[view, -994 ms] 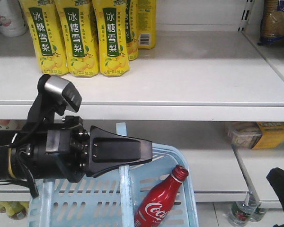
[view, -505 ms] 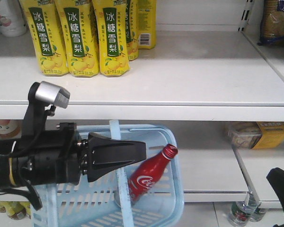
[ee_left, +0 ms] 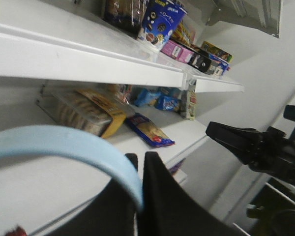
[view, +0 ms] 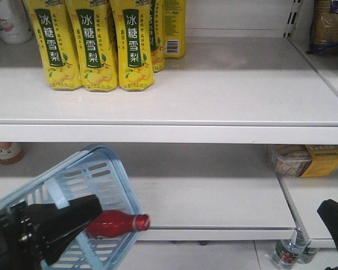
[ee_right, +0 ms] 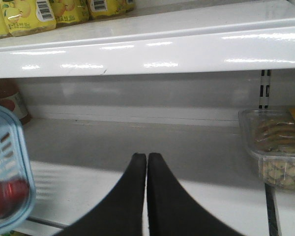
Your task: Place coke in basket with both arms
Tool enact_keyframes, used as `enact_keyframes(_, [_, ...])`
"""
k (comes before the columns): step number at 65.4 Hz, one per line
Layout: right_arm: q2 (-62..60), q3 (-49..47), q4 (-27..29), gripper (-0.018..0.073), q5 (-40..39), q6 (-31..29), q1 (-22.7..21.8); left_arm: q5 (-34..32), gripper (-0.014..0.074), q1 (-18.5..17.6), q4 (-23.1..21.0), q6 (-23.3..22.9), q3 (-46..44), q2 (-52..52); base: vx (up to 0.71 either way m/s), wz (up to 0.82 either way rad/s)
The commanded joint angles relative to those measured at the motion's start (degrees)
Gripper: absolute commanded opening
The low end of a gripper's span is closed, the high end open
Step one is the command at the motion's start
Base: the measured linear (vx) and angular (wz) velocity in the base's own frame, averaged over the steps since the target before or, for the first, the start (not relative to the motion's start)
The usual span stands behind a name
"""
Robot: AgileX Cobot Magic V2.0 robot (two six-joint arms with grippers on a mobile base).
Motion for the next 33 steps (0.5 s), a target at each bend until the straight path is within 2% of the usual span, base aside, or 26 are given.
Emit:
enact_keyframes(1, [0.39, -1.46, -2.85, -0.0006, 1.24, -0.4, -0.03, -3.71, -0.0006, -0.12, -11.15, 10.01, 2.41, -5.19, 0.0, 0.0])
enact_keyframes(8, [0.39, -1.46, -2.85, -0.0006, 1.24, -0.4, -0.03, -1.89, -0.0006, -0.12, -19.13, 15.67, 7.89, -9.68, 0.0, 0.0])
enact_keyframes(17, [0.39, -1.46, -2.85, -0.0006, 1.24, -0.4, -0.03, 1.9, -0.0006, -0.12, -26.29, 17.74, 14.06, -14.64, 0.0, 0.0])
enact_keyframes(24, [0.44, -1.46, -2.85, -0.0006, 1.24, -0.4, -0.03, 12.32, -0.0006, -0.12, -27.78, 18.15, 14.03, -17.81, 0.0, 0.0])
enact_keyframes(33, [0.44, -1.46, -2.85, -0.0006, 1.24, -0.4, -0.03, 25.72, -0.0006, -0.12, -28.07, 22.55, 14.3, -20.2, 0.0, 0.0])
